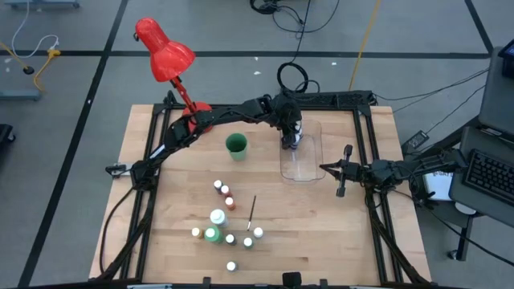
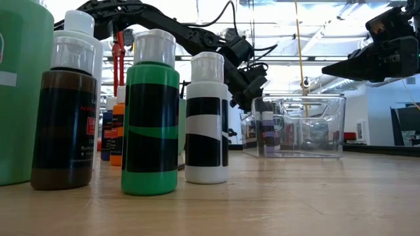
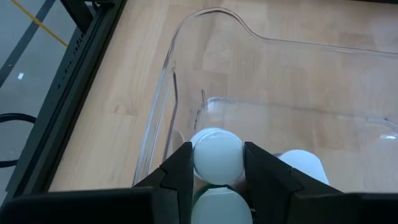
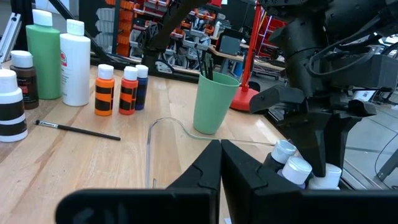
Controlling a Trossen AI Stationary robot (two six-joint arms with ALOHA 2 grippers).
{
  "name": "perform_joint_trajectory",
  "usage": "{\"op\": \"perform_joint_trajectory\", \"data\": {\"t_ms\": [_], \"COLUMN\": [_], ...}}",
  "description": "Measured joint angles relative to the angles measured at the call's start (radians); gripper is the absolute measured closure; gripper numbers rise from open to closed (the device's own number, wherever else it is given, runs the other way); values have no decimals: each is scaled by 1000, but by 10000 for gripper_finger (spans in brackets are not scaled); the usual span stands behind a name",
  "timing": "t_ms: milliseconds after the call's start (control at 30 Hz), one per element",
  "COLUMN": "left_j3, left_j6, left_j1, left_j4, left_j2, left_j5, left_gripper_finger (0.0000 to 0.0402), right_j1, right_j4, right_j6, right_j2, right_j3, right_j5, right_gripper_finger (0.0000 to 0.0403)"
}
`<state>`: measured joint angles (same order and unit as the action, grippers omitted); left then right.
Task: Pick & Place Paint Supplies
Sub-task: Put the white paint bottle into the transparent bin
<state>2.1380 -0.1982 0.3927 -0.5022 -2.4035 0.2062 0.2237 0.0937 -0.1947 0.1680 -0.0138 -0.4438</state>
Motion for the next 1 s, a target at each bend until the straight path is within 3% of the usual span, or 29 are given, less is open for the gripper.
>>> {"op": "perform_joint_trajectory", "data": {"t_ms": [400, 633, 833, 1000], "left_j3": [0, 82, 209, 188], "left_j6": [-7, -32, -106, -12], "left_j1": [1, -24, -95, -147], "left_j4": [9, -87, -508, -881], "left_j2": [0, 58, 252, 461], "left_j5": [2, -7, -132, -183], "left_gripper_finger": [190, 177, 198, 292], "right_j1": [0, 0, 0, 0], "right_j4": [0, -1, -2, -2], "right_j6": [0, 0, -1, 14], "right_j2": [0, 0, 9, 18], "right_j3": [0, 0, 0, 0], "right_j5": [0, 0, 2, 3], "right_gripper_finger": [399, 399, 399, 399]}}
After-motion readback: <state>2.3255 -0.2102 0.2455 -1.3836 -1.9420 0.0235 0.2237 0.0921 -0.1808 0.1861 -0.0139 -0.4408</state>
